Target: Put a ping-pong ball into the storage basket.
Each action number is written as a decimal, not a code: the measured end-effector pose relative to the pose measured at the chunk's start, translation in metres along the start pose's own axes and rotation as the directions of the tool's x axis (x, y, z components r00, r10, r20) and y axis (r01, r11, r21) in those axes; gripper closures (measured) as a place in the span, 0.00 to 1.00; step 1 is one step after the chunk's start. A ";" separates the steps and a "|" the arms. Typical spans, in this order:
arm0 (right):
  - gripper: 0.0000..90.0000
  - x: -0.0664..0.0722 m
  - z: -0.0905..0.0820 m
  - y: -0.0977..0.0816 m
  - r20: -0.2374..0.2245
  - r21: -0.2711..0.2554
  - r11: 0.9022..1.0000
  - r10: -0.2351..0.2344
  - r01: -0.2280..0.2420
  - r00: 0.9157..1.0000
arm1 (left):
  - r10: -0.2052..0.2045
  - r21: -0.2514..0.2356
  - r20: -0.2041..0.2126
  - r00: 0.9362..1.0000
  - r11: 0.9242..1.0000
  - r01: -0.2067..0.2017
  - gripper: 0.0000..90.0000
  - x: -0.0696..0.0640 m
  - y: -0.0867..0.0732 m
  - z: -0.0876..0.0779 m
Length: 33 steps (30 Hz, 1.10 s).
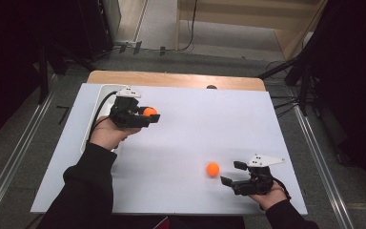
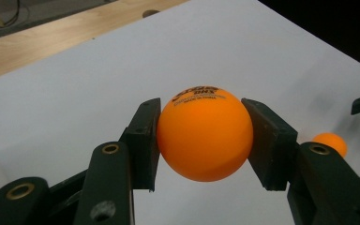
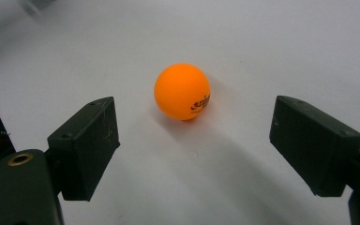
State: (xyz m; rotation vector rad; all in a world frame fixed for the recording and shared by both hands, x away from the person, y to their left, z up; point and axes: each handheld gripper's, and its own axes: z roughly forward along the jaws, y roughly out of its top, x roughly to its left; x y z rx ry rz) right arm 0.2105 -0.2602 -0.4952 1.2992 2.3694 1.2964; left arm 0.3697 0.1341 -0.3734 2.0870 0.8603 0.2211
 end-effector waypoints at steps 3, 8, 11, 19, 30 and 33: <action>0.16 0.000 0.000 0.000 -0.001 0.000 1.000 0.000 0.000 1.000 | -0.012 -0.013 0.001 1.000 1.000 0.012 0.56 0.004 0.000 -0.004; 0.16 -0.001 0.000 -0.001 0.002 -0.008 1.000 0.001 -0.001 1.000 | -0.028 -0.019 -0.010 1.000 0.999 0.028 0.56 0.011 -0.001 -0.009; 0.16 -0.001 -0.001 -0.001 0.003 -0.008 1.000 0.002 -0.002 1.000 | -0.037 -0.021 -0.017 0.999 0.999 0.036 0.56 0.016 -0.002 -0.013; 0.16 -0.001 -0.002 -0.002 0.007 -0.011 1.000 0.007 -0.007 1.000 | -0.056 -0.035 -0.042 0.998 0.998 0.054 0.56 0.024 -0.003 -0.019; 0.16 -0.002 -0.001 -0.002 0.008 -0.004 1.000 0.006 -0.006 1.000 | -0.075 -0.050 -0.082 0.994 0.996 0.072 0.56 0.032 -0.006 -0.025; 0.16 -0.002 -0.002 -0.002 0.011 -0.007 1.000 0.010 -0.010 1.000 | -0.075 -0.049 -0.102 0.992 0.996 0.071 0.56 0.033 -0.006 -0.028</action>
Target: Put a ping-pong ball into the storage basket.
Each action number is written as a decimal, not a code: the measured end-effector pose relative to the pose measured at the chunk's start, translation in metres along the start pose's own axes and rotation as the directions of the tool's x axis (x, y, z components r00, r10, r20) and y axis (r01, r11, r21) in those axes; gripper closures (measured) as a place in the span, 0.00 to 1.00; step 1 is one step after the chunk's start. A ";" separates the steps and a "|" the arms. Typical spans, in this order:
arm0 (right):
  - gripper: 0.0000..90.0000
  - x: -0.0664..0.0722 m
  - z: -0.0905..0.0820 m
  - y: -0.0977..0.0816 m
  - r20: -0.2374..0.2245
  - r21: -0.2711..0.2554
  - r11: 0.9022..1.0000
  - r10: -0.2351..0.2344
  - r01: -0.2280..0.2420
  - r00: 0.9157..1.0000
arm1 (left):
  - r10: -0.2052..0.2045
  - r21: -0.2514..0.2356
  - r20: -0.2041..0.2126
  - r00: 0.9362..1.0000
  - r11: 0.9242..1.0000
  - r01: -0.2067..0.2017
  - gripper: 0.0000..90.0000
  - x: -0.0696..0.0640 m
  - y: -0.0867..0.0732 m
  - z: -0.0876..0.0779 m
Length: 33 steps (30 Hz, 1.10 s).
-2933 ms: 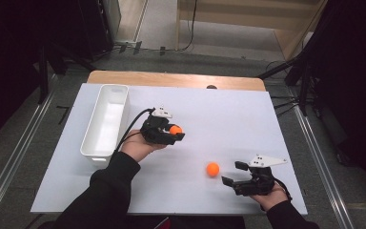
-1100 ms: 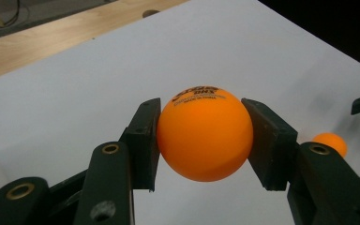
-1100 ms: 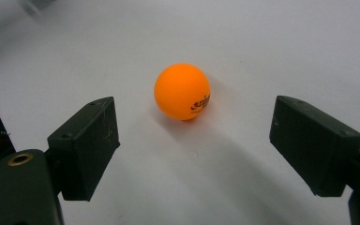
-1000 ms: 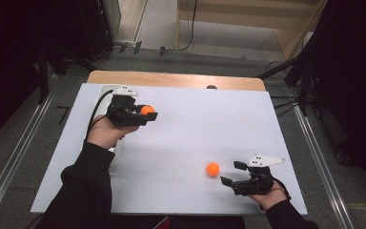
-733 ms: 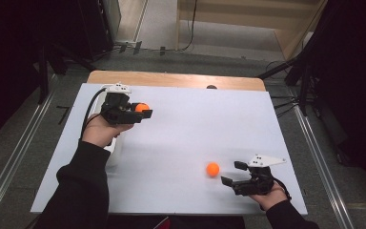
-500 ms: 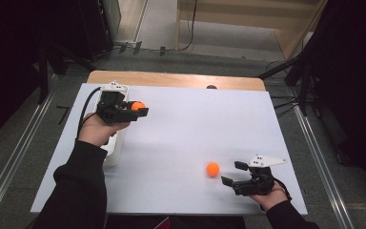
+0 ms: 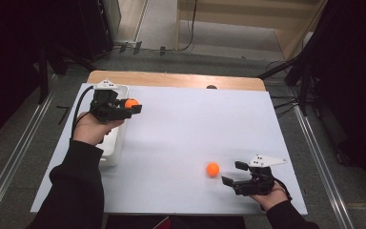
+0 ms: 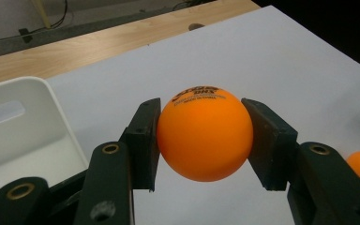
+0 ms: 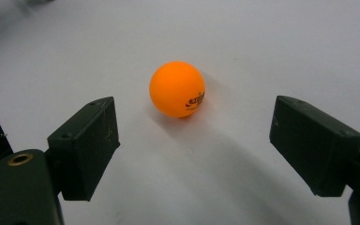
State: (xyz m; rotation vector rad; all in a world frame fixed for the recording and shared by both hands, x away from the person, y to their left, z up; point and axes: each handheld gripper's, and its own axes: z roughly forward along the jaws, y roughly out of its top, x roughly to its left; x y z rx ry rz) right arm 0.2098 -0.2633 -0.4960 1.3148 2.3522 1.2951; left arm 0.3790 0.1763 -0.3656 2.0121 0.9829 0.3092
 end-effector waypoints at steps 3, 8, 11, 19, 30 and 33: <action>0.16 0.000 0.000 0.000 -0.001 0.001 1.000 -0.001 0.001 1.000 | -0.008 -0.004 -0.019 1.000 1.000 0.008 0.56 0.002 -0.001 -0.001; 0.16 0.001 0.000 0.000 -0.002 0.002 1.000 -0.003 0.003 1.000 | -0.021 -0.004 -0.054 0.998 1.000 0.021 0.56 0.008 -0.004 -0.002; 0.16 0.001 0.000 0.001 -0.002 0.002 1.000 -0.001 0.001 1.000 | -0.035 -0.013 -0.070 0.997 0.999 0.034 0.56 0.011 -0.005 -0.004; 0.16 0.000 0.002 0.002 -0.004 0.003 1.000 -0.009 0.009 1.000 | -0.066 -0.037 -0.158 0.985 0.997 0.061 0.56 0.022 -0.011 -0.009; 0.16 0.000 0.003 0.004 -0.006 0.005 1.000 -0.012 0.012 1.000 | -0.118 -0.064 -0.222 0.968 0.992 0.107 0.56 0.029 -0.016 -0.015; 0.16 0.000 0.003 0.004 -0.007 0.005 1.000 -0.011 0.011 1.000 | -0.130 -0.075 -0.238 0.963 0.991 0.115 0.56 0.031 -0.016 -0.017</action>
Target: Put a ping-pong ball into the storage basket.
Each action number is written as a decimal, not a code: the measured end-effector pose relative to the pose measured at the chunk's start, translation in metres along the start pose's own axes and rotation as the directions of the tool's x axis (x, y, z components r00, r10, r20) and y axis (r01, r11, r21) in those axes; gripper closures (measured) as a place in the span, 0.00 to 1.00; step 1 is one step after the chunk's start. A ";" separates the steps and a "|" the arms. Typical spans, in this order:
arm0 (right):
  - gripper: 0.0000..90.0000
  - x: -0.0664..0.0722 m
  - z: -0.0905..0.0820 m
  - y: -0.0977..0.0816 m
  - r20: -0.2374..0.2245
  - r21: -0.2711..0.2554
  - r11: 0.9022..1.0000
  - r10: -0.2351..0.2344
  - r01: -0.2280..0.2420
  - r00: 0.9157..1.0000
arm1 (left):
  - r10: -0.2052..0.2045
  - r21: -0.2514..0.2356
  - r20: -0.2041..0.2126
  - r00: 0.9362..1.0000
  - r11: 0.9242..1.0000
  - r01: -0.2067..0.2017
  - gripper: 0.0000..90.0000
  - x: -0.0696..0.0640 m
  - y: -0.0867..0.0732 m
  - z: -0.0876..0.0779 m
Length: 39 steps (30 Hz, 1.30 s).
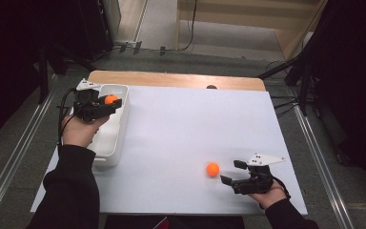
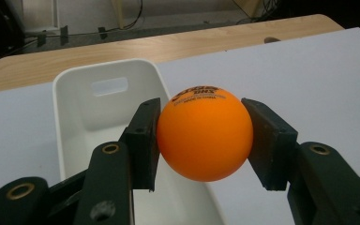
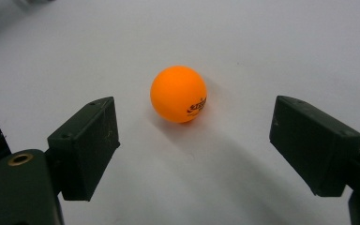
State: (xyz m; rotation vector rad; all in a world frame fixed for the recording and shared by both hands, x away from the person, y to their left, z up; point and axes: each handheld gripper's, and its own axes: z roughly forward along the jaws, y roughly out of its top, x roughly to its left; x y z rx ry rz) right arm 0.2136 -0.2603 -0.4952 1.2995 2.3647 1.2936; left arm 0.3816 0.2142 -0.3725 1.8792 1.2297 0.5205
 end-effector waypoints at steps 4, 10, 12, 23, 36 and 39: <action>0.16 0.000 0.000 0.000 0.001 0.001 1.000 0.004 -0.004 1.000 | -0.020 -0.002 -0.016 1.000 1.000 0.020 0.56 0.003 -0.002 -0.001; 0.16 -0.001 0.000 0.000 0.002 0.001 1.000 0.003 -0.003 1.000 | -0.042 -0.006 -0.030 0.999 0.999 0.041 0.56 0.008 -0.006 -0.002; 0.16 -0.001 0.000 0.000 0.002 0.001 1.000 0.002 -0.002 1.000 | -0.042 -0.005 -0.038 0.998 0.999 0.042 0.56 0.009 -0.008 -0.001; 0.16 -0.001 0.000 0.000 0.005 0.000 1.000 0.004 -0.004 1.000 | -0.070 0.018 -0.053 0.996 0.997 0.071 0.56 0.016 -0.017 0.005; 0.16 -0.002 0.001 0.000 0.006 -0.004 1.000 0.004 -0.004 1.000 | -0.090 0.023 -0.099 0.991 0.995 0.093 0.56 0.022 -0.024 0.012; 0.16 -0.002 0.001 0.000 0.005 -0.002 1.000 0.006 -0.006 1.000 | -0.086 0.035 -0.104 0.991 0.995 0.090 0.56 0.021 -0.026 0.016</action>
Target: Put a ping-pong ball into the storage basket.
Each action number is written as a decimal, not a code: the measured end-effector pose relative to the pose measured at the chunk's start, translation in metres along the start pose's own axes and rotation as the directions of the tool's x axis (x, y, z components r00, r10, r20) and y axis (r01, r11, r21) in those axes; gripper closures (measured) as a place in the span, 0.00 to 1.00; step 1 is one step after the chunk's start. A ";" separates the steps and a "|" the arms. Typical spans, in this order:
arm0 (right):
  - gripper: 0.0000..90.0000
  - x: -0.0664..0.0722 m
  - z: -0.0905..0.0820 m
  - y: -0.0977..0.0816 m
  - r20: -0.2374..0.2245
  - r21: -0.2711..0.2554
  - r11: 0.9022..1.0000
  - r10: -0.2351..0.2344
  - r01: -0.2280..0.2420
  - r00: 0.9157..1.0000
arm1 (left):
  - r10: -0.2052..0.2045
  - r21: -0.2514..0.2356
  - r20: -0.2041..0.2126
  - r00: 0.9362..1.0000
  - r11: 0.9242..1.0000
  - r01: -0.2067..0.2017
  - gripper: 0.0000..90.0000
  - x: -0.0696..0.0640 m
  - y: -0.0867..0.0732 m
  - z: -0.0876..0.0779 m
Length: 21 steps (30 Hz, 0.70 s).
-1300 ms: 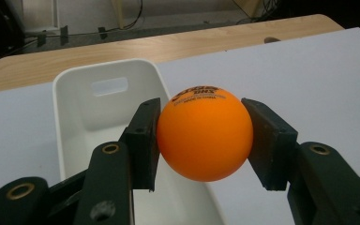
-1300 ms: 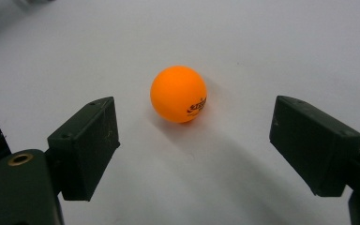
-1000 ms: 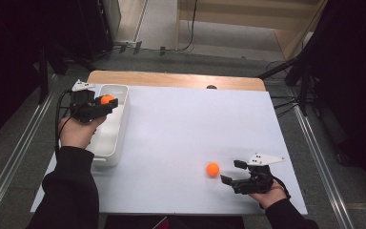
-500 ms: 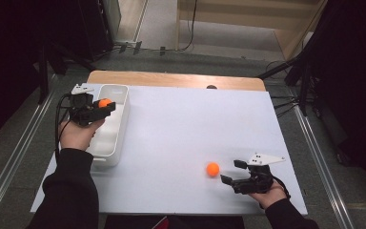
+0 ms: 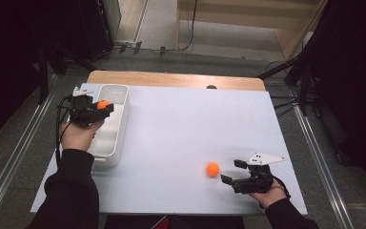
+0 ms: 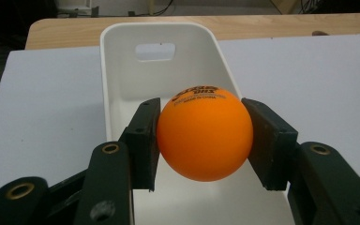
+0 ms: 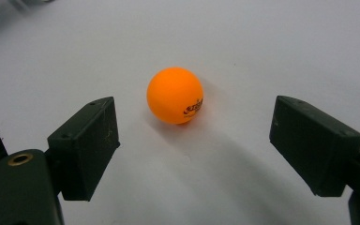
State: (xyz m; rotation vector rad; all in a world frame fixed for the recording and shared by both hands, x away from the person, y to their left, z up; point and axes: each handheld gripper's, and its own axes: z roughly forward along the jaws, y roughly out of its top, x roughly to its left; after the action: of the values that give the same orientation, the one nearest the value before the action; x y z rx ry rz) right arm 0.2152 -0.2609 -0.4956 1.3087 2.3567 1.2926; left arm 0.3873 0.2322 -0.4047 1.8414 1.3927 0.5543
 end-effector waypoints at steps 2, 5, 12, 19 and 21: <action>0.16 0.000 0.000 0.000 0.001 -0.002 1.000 -0.002 0.002 1.000 | 0.000 0.009 0.000 1.000 1.000 0.000 0.56 -0.001 -0.001 0.003; 0.16 0.000 0.000 0.000 0.001 -0.002 1.000 -0.006 0.006 1.000 | 0.004 0.021 -0.001 1.000 1.000 -0.003 0.56 -0.002 -0.003 0.006; 0.16 0.000 0.000 0.000 0.002 -0.001 1.000 -0.005 0.005 1.000 | 0.004 0.041 -0.003 1.000 0.999 -0.004 0.56 -0.002 -0.005 0.011; 0.16 0.000 0.000 0.000 0.000 0.000 1.000 -0.005 0.005 1.000 | -0.005 0.039 0.019 1.000 0.999 0.004 0.50 -0.002 -0.004 0.012; 0.16 0.000 0.000 0.000 0.002 -0.001 1.000 -0.007 0.007 1.000 | -0.014 0.029 0.047 0.999 0.999 0.013 0.45 -0.001 -0.003 0.010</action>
State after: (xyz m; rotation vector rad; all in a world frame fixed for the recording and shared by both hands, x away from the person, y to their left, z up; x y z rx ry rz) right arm 0.2154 -0.2612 -0.4953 1.3002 2.3573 1.2896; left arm 0.3925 0.2289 -0.4133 1.8552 1.3875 0.4830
